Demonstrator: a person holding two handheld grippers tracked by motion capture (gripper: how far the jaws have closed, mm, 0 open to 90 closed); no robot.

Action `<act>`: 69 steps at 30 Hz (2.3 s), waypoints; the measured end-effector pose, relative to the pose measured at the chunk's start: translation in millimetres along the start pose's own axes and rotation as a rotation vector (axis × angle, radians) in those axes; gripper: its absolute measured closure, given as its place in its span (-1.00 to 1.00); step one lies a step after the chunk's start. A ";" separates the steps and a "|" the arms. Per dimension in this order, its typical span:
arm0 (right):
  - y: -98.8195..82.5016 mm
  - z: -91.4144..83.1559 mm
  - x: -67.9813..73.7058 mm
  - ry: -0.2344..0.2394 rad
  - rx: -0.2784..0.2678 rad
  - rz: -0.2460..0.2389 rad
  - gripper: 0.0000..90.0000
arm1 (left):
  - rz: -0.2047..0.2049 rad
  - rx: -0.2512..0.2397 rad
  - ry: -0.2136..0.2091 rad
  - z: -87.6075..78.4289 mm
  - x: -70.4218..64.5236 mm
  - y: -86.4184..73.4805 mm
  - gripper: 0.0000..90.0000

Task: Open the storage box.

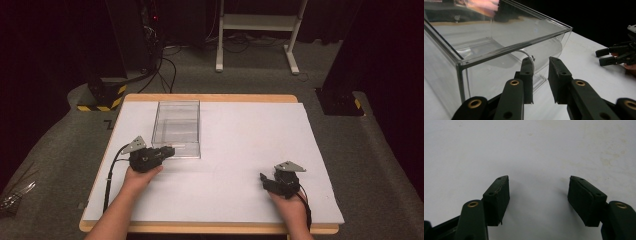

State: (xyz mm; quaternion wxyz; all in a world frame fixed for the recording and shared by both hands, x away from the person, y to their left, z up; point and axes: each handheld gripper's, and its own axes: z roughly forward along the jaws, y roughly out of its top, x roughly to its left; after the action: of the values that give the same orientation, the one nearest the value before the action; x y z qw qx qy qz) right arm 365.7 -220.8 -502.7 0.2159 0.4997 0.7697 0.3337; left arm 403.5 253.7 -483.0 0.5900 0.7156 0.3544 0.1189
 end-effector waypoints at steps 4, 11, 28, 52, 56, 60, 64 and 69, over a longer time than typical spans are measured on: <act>0.0 0.0 0.0 0.001 0.001 0.001 -0.24 | 0.004 0.002 -0.018 -1.8 2.0 -0.1 0.71; 0.0 0.0 0.3 -0.001 0.001 0.001 -0.24 | 0.016 0.009 -0.036 -4.1 -0.5 -0.2 0.73; 0.0 0.0 0.2 0.000 0.001 0.001 -0.25 | 0.038 0.001 -0.050 -16.5 -14.9 -9.9 0.75; -0.1 -0.1 0.5 0.002 0.001 -0.001 -0.25 | 0.043 0.032 -0.082 -41.4 -40.9 -21.6 0.80; -0.1 0.1 0.9 -0.002 0.000 -0.007 -0.25 | 0.051 0.037 -0.096 -46.5 -46.9 -24.3 0.81; -0.1 0.2 1.0 -0.003 -0.001 -0.009 -0.25 | 0.058 0.039 -0.111 -51.3 -52.1 -28.3 0.82; -0.2 0.2 1.4 -0.004 -0.001 -0.007 -0.25 | 0.065 0.042 -0.127 -55.3 -56.5 -30.8 0.83; -0.3 0.1 1.5 -0.005 0.000 -0.009 -0.25 | 0.081 0.063 -0.150 -59.7 -67.2 -36.4 0.85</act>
State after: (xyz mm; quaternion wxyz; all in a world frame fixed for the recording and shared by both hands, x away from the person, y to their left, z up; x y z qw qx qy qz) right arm 365.0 -219.5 -503.0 0.2192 0.4970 0.7713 0.3316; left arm 306.6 257.5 -483.7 0.5869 0.7545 0.2835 0.0776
